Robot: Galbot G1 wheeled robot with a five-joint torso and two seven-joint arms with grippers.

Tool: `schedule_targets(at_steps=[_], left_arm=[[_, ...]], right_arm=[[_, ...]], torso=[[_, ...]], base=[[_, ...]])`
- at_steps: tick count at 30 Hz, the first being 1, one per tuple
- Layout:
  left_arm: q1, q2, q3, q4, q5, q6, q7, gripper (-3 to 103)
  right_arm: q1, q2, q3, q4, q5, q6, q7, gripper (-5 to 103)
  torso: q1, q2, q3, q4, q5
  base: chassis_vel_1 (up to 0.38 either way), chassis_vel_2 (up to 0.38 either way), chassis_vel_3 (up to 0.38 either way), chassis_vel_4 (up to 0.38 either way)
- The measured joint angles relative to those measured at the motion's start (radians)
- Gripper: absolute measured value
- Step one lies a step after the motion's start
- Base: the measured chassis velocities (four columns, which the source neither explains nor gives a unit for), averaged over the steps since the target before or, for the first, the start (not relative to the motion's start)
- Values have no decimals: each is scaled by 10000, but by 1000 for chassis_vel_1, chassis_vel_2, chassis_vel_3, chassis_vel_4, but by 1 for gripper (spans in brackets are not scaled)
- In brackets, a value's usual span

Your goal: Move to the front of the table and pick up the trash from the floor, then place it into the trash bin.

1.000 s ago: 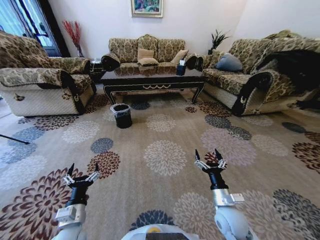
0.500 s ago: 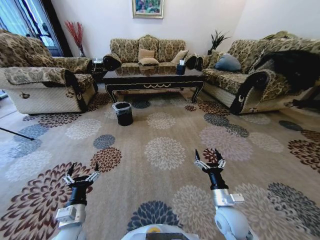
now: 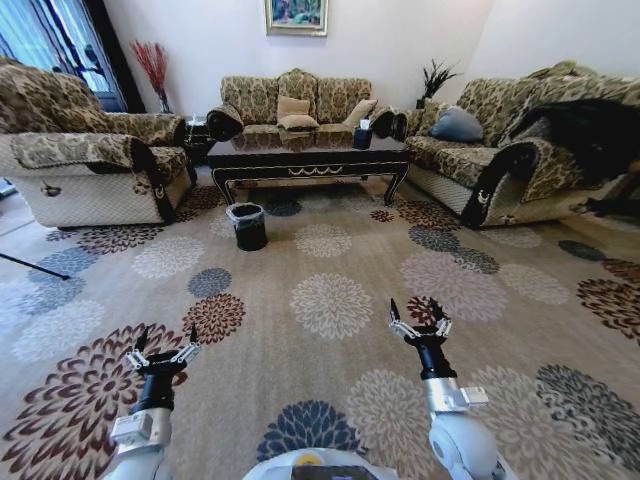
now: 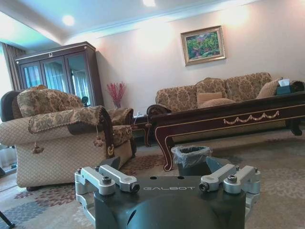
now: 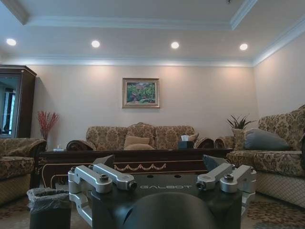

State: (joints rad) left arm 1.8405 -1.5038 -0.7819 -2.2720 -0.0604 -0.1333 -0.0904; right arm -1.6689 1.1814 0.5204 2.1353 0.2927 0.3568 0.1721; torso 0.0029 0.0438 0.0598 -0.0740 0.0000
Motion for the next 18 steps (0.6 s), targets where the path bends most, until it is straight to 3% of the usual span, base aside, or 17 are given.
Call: schedule_targets(at_steps=[18], left_arm=[[-1, 0, 1, 0, 0, -1, 0, 100]], right_arm=[[1, 0, 0, 0, 0, 0, 0, 100]], torso=[[1, 0, -1, 0, 1]], base=[[0, 0, 0, 0]])
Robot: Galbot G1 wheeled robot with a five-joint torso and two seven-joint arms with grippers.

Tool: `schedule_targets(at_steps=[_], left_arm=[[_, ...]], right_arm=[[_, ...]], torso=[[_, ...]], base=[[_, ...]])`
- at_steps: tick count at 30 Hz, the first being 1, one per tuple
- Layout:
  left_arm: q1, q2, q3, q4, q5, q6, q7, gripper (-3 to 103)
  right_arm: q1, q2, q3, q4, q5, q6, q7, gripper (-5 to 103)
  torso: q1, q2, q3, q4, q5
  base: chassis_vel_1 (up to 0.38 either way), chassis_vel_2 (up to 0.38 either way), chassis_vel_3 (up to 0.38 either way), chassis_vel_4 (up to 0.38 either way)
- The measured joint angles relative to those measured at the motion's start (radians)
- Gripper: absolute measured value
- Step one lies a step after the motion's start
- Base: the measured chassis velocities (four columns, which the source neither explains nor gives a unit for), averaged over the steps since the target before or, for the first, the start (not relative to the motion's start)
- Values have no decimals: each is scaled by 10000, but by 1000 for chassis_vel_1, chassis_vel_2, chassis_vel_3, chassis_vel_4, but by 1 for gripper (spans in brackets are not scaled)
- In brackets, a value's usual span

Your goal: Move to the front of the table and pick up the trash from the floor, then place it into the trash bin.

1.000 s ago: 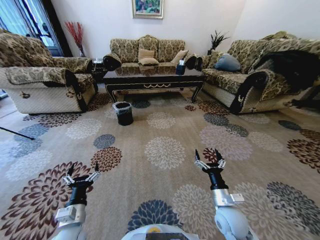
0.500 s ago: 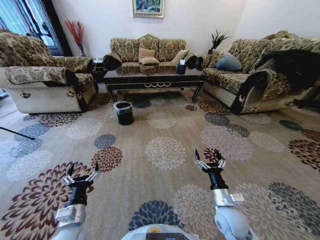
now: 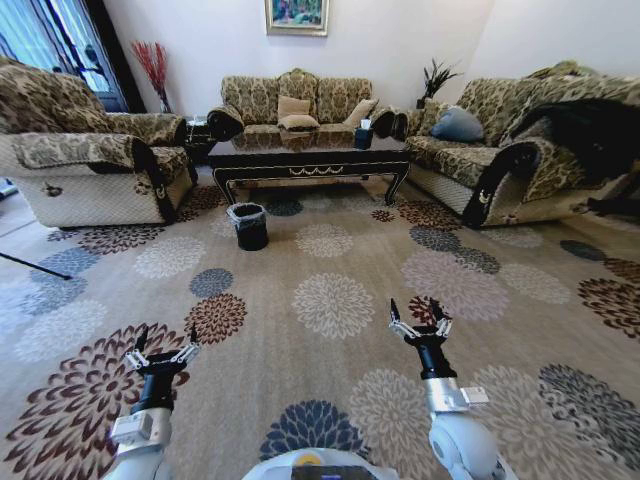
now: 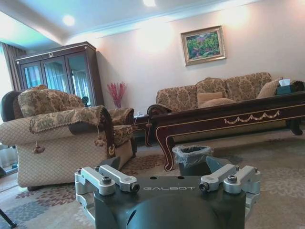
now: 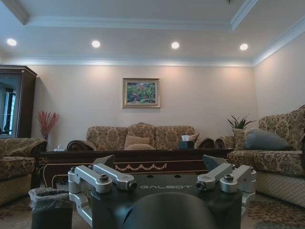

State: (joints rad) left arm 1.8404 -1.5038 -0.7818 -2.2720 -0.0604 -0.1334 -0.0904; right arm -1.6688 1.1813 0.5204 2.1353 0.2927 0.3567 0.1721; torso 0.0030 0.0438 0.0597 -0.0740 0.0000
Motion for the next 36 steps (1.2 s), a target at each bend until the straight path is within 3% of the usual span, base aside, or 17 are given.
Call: schedule_targets(at_steps=[28, 36], left_arm=[[0, 0, 0, 0, 0, 1, 0, 100], [0, 0, -1, 0, 0, 1, 0, 100]], right_arm=[[0, 0, 0, 0, 0, 0, 0, 100], [-1, 0, 0, 0, 0, 0, -1, 100]], torso=[[9, 16, 8, 0, 0], [44, 347, 301, -1, 0]], base=[[14, -17, -14, 18], [0, 0, 0, 0]])
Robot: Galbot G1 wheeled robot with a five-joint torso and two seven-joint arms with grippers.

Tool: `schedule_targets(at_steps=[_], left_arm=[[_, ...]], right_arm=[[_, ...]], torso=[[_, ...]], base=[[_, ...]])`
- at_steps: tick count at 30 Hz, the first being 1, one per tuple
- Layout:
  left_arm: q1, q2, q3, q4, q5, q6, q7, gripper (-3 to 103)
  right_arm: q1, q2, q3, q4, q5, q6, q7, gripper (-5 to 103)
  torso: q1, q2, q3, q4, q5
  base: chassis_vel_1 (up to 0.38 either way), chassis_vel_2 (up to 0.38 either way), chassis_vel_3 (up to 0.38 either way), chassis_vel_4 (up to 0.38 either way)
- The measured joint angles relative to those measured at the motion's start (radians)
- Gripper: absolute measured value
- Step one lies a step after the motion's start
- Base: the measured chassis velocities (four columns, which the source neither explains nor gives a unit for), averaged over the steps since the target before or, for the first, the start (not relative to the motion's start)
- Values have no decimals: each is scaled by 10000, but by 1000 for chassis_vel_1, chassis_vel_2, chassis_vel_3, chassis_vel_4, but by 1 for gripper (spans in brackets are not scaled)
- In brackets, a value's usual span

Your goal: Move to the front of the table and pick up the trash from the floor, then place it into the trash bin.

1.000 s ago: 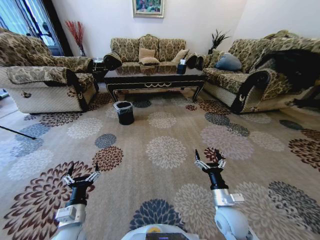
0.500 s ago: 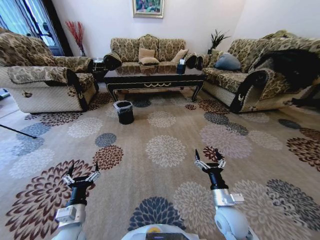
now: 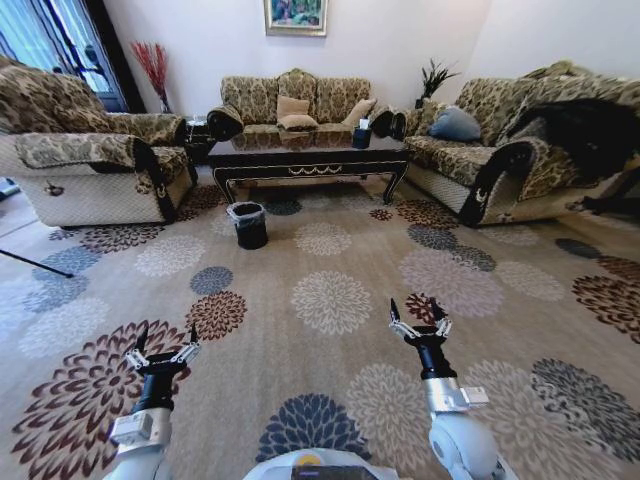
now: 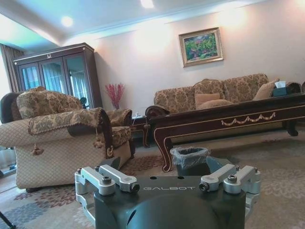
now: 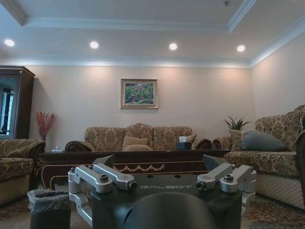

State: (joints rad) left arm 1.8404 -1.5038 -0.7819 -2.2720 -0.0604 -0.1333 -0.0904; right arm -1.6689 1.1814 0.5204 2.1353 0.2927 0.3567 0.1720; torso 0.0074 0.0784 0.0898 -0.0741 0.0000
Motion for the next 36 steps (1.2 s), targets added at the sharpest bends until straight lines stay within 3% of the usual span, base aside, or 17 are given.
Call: schedule_targets(at_steps=[13, 25, 36], left_arm=[[0, 0, 0, 0, 0, -1, 0, 100], [0, 0, 0, 0, 0, 0, 0, 100], [0, 0, 0, 0, 0, 0, 0, 100]], right_arm=[[0, 0, 0, 0, 0, 0, 0, 100], [1, 0, 0, 0, 0, 1, 0, 100], [0, 0, 0, 0, 0, 1, 0, 100]], torso=[[101, 558, 458, 1, 0], [177, 847, 671, 0, 0], [296, 1323, 1025, 0, 0]], base=[[0, 0, 0, 0], [0, 0, 0, 0], [0, 0, 0, 0]])
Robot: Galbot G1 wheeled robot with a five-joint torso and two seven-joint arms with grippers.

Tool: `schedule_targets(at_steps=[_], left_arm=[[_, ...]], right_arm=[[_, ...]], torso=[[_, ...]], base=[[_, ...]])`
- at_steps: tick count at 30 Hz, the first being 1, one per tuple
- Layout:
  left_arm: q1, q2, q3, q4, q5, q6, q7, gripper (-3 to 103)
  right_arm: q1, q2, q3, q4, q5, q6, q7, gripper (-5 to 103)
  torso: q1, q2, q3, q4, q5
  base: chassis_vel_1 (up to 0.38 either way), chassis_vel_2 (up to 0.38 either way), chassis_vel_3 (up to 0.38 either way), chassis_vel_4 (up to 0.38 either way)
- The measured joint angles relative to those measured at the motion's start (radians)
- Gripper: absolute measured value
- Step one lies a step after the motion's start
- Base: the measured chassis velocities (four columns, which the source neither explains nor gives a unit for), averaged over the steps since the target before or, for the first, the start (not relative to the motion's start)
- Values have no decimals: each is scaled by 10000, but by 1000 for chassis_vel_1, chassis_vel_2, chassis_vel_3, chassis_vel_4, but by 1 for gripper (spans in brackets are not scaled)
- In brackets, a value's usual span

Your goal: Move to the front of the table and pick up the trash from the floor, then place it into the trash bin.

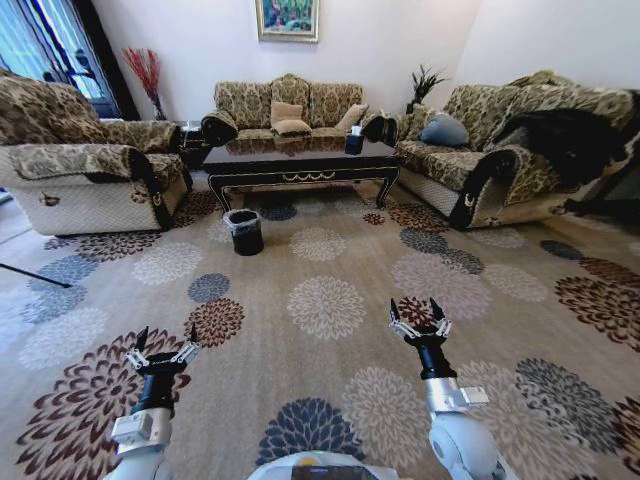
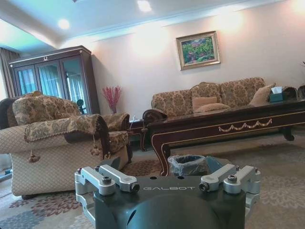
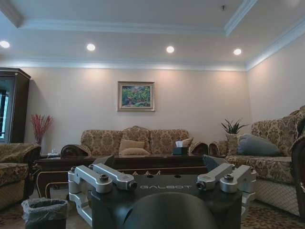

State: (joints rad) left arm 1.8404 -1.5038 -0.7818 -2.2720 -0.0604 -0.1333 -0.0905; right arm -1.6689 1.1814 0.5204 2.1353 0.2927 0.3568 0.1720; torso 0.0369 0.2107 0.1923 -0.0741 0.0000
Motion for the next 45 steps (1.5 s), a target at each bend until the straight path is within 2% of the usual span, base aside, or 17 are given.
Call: schedule_targets(at_steps=[10, 23, 45], left_arm=[[0, 0, 0, 0, 0, 0, 0, 100], [0, 0, 0, 0, 0, 0, 0, 100], [0, 0, 0, 0, 0, 0, 0, 100]], right_arm=[[0, 0, 0, 0, 0, 0, 0, 100], [0, 0, 0, 0, 0, 0, 0, 100], [0, 0, 0, 0, 0, 0, 0, 100]], torso=[[67, 213, 147, -1, 0], [247, 780, 532, 0, 0], [475, 1481, 1002, 1, 0]], base=[[0, 0, 0, 0], [2, 4, 3, 3], [2, 3, 1, -3]])
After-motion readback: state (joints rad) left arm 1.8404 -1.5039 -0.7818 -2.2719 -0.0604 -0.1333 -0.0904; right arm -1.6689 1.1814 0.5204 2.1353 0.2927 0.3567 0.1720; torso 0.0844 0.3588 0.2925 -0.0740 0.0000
